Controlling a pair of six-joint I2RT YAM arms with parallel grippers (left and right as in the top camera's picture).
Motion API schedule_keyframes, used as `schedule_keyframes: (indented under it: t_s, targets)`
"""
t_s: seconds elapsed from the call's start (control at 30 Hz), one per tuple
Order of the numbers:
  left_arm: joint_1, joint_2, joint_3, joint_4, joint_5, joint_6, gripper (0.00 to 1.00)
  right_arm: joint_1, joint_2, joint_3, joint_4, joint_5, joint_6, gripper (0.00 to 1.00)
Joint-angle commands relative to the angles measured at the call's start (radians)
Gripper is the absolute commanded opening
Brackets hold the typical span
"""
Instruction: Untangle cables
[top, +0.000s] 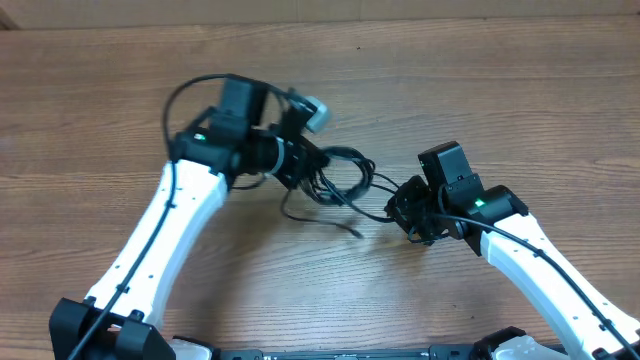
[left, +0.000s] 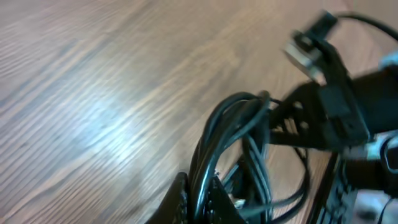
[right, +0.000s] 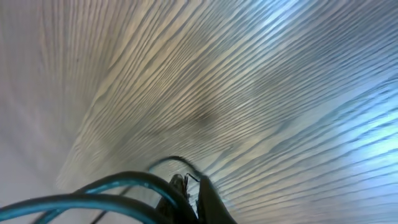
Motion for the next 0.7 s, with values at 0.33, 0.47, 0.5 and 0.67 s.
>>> schedule_keyframes:
  t_s: [0.33,0.47,0.5,0.67]
  targets:
    - [0.151,-0.016,0.022,0.016,0.040,-0.066,0.04,-0.138,0.005,-0.018,-0.082,0.280,-0.013,0.13]
    - [0.151,-0.016,0.022,0.016,0.099,-0.051,0.04,-0.140,0.005,-0.018,-0.080,0.334,-0.013,0.24]
    - [0.151,-0.016,0.022,0.016,0.117,-0.051,0.04,-0.140,0.005,-0.018,-0.078,0.335,-0.014,0.28]
    - [0.151,-0.016,0.022,0.011,0.146,-0.051,0.04,-0.140,0.005,-0.017,-0.043,0.333,-0.111,0.53]
